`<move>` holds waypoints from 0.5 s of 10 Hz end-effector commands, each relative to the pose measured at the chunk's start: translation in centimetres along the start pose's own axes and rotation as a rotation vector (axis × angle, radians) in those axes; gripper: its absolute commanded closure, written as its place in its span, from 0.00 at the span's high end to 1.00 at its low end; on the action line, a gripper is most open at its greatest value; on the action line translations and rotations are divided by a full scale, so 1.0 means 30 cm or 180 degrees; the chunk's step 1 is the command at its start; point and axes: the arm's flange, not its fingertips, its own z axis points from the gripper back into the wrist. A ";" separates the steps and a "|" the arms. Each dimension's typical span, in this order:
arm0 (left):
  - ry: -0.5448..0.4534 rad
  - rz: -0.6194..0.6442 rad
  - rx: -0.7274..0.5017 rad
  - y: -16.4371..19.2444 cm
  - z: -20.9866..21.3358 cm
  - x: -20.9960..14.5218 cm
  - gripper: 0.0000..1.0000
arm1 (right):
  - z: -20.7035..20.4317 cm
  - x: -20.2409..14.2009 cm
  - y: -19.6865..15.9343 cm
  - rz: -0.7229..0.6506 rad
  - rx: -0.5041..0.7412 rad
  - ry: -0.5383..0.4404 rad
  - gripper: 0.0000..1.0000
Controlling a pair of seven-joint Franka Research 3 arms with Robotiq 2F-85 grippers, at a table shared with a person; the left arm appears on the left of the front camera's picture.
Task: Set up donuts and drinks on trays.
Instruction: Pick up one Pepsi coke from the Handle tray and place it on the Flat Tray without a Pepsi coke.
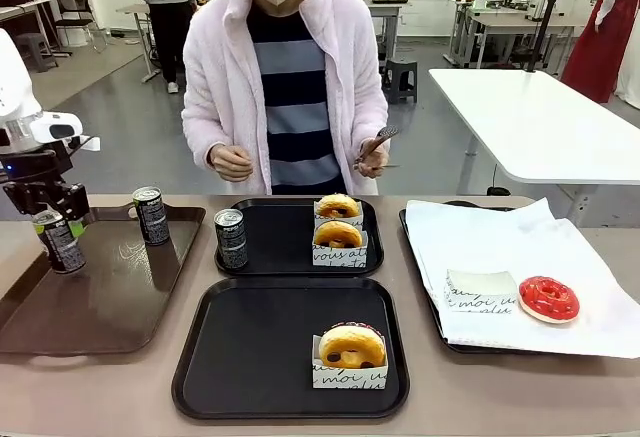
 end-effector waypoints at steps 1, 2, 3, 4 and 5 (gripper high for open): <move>0.0089 -0.0047 0.0232 -0.118 0.153 -0.128 0.07 | 0.000 0.005 -0.002 0.0048 0.0061 -0.0050 1.00; 0.0062 -0.0130 0.0199 -0.180 0.230 -0.199 0.07 | 0.000 0.005 -0.002 0.0048 0.0061 -0.0050 1.00; 0.0020 -0.0175 0.0231 -0.220 0.282 -0.251 0.07 | 0.000 0.005 -0.002 0.0048 0.0061 -0.0050 1.00; -0.0050 -0.0203 0.0232 -0.240 0.317 -0.293 0.07 | 0.000 0.005 -0.002 0.0048 0.0061 -0.0050 1.00; -0.0065 -0.0255 0.0188 -0.255 0.339 -0.333 0.07 | 0.000 0.005 -0.002 0.0048 0.0061 -0.0050 1.00</move>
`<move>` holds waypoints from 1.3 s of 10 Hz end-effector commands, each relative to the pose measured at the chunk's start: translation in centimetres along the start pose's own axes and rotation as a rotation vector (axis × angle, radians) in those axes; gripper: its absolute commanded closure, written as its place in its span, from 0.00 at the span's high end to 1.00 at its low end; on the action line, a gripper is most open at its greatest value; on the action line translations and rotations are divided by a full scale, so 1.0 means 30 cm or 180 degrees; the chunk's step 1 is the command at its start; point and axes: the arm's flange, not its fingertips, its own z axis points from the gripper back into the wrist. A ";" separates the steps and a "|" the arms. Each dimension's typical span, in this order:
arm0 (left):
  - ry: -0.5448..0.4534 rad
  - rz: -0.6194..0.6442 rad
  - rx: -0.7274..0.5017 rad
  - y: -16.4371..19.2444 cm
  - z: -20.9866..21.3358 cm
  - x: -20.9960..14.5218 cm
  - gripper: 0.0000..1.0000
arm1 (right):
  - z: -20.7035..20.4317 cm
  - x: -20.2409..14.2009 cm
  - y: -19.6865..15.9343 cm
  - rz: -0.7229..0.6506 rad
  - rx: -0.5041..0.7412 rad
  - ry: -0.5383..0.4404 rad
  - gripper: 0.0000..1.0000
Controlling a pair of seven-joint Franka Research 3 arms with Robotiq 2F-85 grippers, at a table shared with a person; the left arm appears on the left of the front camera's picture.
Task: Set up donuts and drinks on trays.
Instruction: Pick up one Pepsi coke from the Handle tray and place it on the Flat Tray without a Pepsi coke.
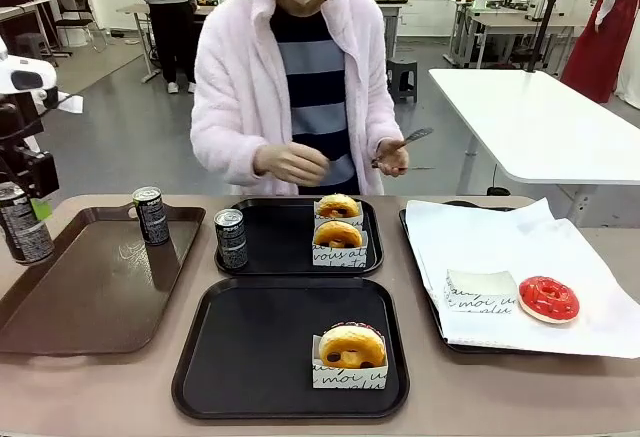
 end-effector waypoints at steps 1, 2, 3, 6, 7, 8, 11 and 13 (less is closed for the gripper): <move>-0.0098 -0.0024 -0.0028 -0.003 0.004 -0.072 0.07 | 0.000 0.004 -0.003 0.0047 0.0062 -0.0051 1.00; 0.0000 0.0000 0.0000 0.000 0.000 0.000 0.07 | 0.000 0.004 -0.003 0.0047 0.0062 -0.0051 1.00; 0.0000 0.0000 0.0000 0.000 0.000 0.000 0.07 | 0.000 0.004 -0.003 0.0047 0.0062 -0.0051 1.00; 0.0000 0.0000 0.0000 0.000 0.000 0.000 0.07 | 0.000 0.004 -0.003 0.0047 0.0062 -0.0051 1.00; 0.0000 0.0000 0.0000 0.000 0.000 0.000 0.07 | 0.000 0.004 -0.003 0.0047 0.0062 -0.0051 1.00; 0.0000 0.0000 0.0000 0.000 0.000 0.000 0.07 | 0.000 0.004 -0.003 0.0047 0.0062 -0.0051 1.00; -0.0120 -0.0181 -0.0056 -0.048 -0.031 0.021 0.57 | 0.000 0.004 -0.003 0.0047 0.0062 -0.0051 1.00; -0.0341 -0.0381 -0.0047 -0.169 -0.017 0.081 0.57 | 0.000 0.004 -0.003 0.0047 0.0062 -0.0051 1.00</move>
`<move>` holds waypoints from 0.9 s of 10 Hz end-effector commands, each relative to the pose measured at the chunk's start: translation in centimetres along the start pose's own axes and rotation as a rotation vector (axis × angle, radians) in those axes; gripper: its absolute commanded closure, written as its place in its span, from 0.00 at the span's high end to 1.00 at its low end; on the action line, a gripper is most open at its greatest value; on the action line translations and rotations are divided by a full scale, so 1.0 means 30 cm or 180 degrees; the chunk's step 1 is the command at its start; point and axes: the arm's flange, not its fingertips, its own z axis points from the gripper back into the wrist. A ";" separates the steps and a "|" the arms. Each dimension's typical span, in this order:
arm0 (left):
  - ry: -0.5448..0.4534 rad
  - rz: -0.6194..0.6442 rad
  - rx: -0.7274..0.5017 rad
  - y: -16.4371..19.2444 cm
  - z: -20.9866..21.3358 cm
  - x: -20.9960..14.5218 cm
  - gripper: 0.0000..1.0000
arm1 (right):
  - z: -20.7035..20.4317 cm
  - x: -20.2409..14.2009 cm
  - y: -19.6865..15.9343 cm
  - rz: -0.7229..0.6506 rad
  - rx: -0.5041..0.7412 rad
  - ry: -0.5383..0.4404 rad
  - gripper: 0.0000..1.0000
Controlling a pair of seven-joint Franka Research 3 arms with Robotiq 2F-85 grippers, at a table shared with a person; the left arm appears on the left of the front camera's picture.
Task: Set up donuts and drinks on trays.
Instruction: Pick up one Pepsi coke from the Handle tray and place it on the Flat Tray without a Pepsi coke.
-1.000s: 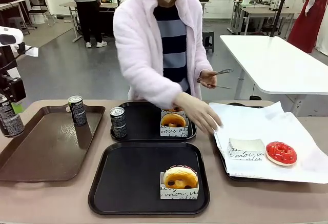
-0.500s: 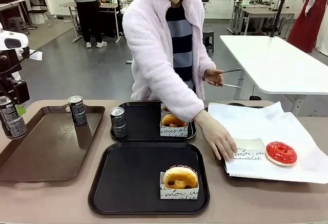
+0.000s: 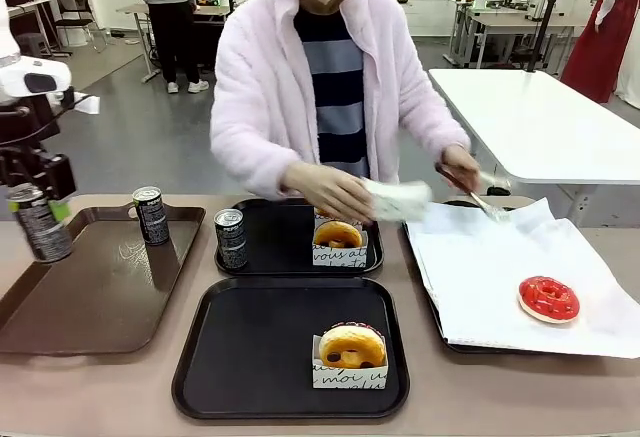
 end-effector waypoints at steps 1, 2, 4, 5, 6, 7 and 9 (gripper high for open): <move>-0.0234 -0.0227 0.0031 -0.138 0.010 0.069 0.57 | 0.000 0.004 -0.003 0.0047 0.0061 -0.0052 1.00; -0.0281 -0.0361 0.0105 -0.220 0.029 0.102 0.57 | 0.000 0.004 -0.003 0.0047 0.0061 -0.0052 1.00; -0.0288 -0.0621 0.0299 -0.384 0.029 0.179 0.57 | 0.000 0.004 -0.003 0.0047 0.0061 -0.0052 1.00; -0.0313 -0.0742 0.0335 -0.466 0.023 0.237 0.57 | 0.000 0.004 -0.003 0.0047 0.0061 -0.0052 1.00; -0.0284 -0.0836 0.0367 -0.533 0.006 0.278 0.57 | 0.000 0.004 -0.003 0.0047 0.0061 -0.0052 1.00; -0.0236 -0.0922 0.0411 -0.589 -0.008 0.316 0.57 | 0.000 0.004 -0.003 0.0047 0.0061 -0.0052 1.00; -0.0279 -0.1143 0.0387 -0.671 -0.029 0.374 0.57 | 0.000 0.004 -0.003 0.0047 0.0061 -0.0052 1.00</move>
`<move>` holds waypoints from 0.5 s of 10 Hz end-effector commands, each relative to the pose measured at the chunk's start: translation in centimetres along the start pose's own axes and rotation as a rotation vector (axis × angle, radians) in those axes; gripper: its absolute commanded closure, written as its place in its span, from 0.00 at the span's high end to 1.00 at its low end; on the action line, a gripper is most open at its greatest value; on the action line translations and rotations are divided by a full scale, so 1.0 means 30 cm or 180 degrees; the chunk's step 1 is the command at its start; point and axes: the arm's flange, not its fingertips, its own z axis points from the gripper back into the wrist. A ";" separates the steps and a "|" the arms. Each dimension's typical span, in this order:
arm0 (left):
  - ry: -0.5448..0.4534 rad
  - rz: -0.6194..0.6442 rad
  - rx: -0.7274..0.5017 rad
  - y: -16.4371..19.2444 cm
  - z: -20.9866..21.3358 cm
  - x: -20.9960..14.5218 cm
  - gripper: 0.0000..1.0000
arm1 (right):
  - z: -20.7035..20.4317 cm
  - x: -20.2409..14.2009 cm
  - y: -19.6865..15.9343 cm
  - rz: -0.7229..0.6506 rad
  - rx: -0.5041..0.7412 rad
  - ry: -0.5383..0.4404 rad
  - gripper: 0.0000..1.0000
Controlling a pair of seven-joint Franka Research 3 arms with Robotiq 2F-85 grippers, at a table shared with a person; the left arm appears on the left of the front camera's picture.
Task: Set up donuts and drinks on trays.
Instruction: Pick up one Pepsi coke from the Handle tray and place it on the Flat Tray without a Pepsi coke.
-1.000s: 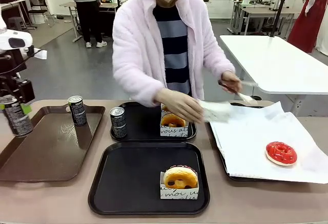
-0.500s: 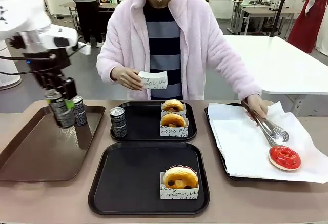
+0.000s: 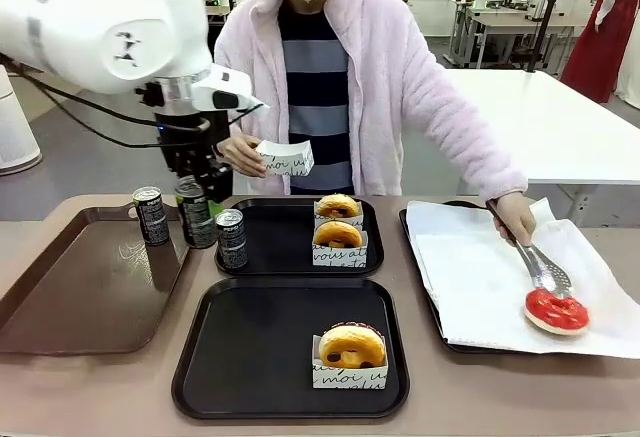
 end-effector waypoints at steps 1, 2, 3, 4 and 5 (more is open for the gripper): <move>-0.0018 -0.0103 0.0010 -0.019 0.003 0.083 0.57 | 0.000 0.004 -0.003 0.0046 0.0062 -0.0052 1.00; 0.0033 -0.0145 -0.0053 -0.039 -0.013 0.114 0.57 | 0.000 0.004 -0.003 0.0046 0.0062 -0.0052 1.00; 0.0052 -0.0182 -0.0112 -0.060 -0.025 0.137 0.57 | 0.000 0.004 -0.003 0.0046 0.0062 -0.0052 1.00; 0.0084 -0.0195 -0.0187 -0.072 -0.034 0.150 0.57 | 0.000 0.004 -0.003 0.0046 0.0062 -0.0052 1.00; 0.0143 -0.0241 -0.0354 -0.079 -0.029 0.141 0.57 | 0.000 0.004 -0.003 0.0046 0.0062 -0.0052 1.00</move>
